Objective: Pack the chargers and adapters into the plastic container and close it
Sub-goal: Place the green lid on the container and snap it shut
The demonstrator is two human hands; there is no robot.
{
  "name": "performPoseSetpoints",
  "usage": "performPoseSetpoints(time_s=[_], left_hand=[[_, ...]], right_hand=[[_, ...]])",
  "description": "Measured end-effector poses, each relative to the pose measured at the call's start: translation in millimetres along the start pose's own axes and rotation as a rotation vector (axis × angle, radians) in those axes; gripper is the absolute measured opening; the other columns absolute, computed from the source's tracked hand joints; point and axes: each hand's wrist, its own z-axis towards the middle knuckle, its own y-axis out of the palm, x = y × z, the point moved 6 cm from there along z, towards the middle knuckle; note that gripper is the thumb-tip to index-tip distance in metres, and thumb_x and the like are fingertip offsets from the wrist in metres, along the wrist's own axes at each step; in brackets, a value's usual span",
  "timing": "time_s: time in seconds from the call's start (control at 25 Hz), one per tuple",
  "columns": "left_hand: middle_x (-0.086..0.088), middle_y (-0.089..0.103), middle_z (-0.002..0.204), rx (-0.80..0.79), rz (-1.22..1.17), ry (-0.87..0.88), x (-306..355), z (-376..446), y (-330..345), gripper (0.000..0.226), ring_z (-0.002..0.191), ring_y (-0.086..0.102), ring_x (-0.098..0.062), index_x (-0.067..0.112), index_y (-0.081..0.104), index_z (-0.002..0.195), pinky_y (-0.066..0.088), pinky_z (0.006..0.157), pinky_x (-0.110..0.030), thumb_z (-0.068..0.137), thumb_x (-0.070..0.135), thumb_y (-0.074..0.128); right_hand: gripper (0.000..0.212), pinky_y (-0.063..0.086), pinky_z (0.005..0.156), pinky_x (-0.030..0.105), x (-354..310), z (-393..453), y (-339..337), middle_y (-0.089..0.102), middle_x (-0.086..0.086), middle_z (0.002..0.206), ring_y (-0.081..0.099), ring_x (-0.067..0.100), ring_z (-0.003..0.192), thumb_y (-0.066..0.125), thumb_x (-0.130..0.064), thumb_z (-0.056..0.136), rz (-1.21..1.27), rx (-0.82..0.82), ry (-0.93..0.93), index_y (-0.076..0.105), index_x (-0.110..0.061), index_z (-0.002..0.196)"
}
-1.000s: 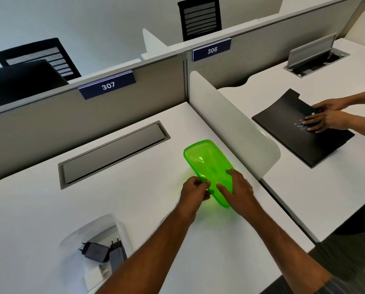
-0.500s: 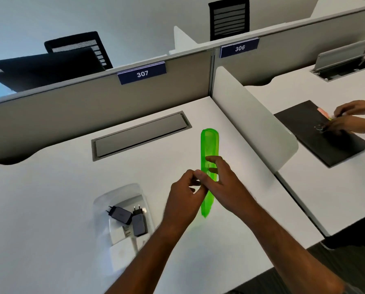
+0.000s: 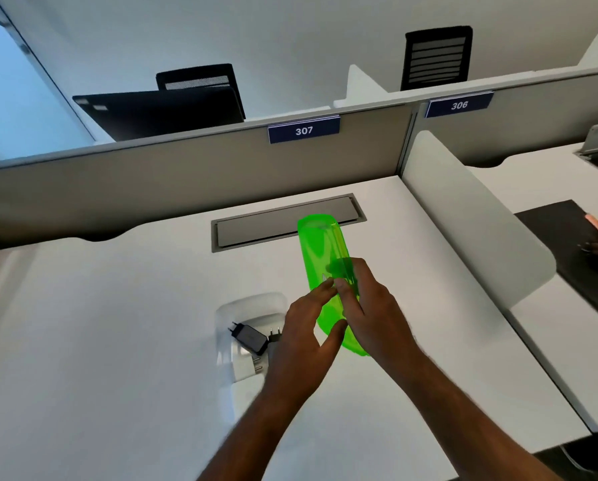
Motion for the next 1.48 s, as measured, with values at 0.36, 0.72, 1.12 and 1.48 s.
performPoseSetpoints(time_s=[0.36,0.72,1.12,1.48], left_hand=[[0.007,0.042,0.147,0.296,0.019,-0.291,-95,-11,-120,0.056,0.139,0.043,-0.014,0.028,0.042,0.140,0.039,0.116,-0.034,0.093,0.021,0.071],[0.000,0.069,0.111,0.158,-0.189,-0.581,-185,-57,-140,0.052,0.068,0.067,-0.002,0.029,0.050,0.135,0.053,0.062,-0.017,0.091,0.012,0.073],[-0.004,0.064,0.117,0.084,-0.159,-0.629,-210,-57,-131,0.038,0.079,0.065,-0.020,0.019,0.056,0.123,0.055,0.076,-0.040,0.090,0.017,0.074],[-0.008,0.062,0.118,0.103,-0.118,-0.606,-211,-25,-133,0.032,0.105,0.065,-0.034,0.015,0.062,0.120,0.054,0.088,-0.045,0.090,0.013,0.073]], right_hand=[[0.021,0.054,0.046,0.035,-24,-4,79,0.076,0.011,0.104,0.075,0.037,0.072,0.057,-0.023,0.102,0.719,-0.216,0.149,0.050,-0.029,0.121],[0.037,0.054,0.055,0.039,17,-35,152,0.071,0.014,0.100,0.068,0.022,0.065,0.063,-0.021,0.098,0.545,-0.297,0.451,0.047,-0.038,0.126],[0.025,0.043,0.041,0.028,40,-38,161,0.062,0.010,0.083,0.056,0.014,0.046,0.060,-0.033,0.099,0.196,-0.300,0.387,0.047,-0.035,0.119],[0.025,0.043,0.039,0.027,45,-25,163,0.061,0.011,0.082,0.058,0.018,0.043,0.060,-0.029,0.100,0.237,-0.306,0.414,0.045,-0.028,0.120]])
